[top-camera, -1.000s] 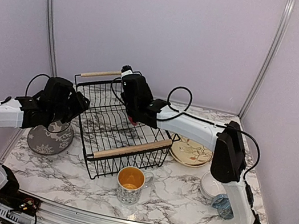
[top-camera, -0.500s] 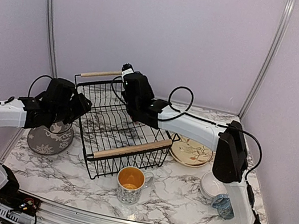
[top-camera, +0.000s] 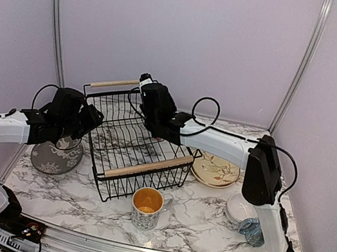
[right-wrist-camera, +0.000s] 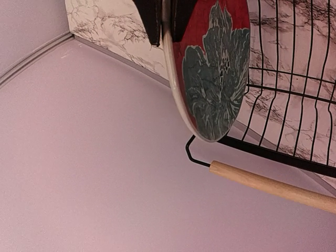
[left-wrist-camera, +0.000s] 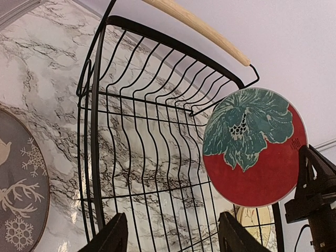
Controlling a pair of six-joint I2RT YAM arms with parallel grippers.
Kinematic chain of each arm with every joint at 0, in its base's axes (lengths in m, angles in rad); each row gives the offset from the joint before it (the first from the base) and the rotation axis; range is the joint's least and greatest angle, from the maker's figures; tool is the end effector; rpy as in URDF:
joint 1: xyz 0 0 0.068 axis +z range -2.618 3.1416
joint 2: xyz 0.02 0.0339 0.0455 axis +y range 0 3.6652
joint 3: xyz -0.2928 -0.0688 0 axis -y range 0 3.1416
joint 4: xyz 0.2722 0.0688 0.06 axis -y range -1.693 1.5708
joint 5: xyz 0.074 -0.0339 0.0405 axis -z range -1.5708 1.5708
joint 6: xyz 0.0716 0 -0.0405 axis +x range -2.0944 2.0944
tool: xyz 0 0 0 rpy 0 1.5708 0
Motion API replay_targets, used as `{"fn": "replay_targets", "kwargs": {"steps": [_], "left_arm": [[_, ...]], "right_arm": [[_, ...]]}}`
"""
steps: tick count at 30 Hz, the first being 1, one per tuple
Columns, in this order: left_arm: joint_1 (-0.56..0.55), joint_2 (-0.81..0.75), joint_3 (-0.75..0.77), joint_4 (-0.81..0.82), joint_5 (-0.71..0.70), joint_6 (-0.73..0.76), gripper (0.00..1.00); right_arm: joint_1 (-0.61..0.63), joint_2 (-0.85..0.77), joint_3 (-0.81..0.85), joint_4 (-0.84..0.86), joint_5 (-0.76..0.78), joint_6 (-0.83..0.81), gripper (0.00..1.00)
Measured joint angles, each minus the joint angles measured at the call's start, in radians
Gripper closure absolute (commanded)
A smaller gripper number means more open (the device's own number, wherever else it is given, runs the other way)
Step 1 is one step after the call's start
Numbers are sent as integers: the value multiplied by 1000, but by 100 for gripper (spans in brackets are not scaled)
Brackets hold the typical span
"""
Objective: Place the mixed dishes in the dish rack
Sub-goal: Insert the plate into the dish rack.
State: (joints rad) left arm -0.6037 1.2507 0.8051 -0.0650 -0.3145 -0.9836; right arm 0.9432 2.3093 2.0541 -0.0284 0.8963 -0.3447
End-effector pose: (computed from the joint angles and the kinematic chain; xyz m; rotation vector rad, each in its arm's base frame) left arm 0.2787 -0.1653 0.2588 -0.5910 2.0352 -0.6470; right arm 0.4032 0.4606 0.2861 -0.5173 1.6854 -0.3951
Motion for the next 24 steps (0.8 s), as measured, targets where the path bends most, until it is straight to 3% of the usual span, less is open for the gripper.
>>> {"fn": "replay_targets", "kwargs": {"steps": [24], "left_arm": [[0, 0, 0, 0, 7, 2, 39]], "right_arm": [[-34, 140, 129, 28, -41, 34, 99]]}}
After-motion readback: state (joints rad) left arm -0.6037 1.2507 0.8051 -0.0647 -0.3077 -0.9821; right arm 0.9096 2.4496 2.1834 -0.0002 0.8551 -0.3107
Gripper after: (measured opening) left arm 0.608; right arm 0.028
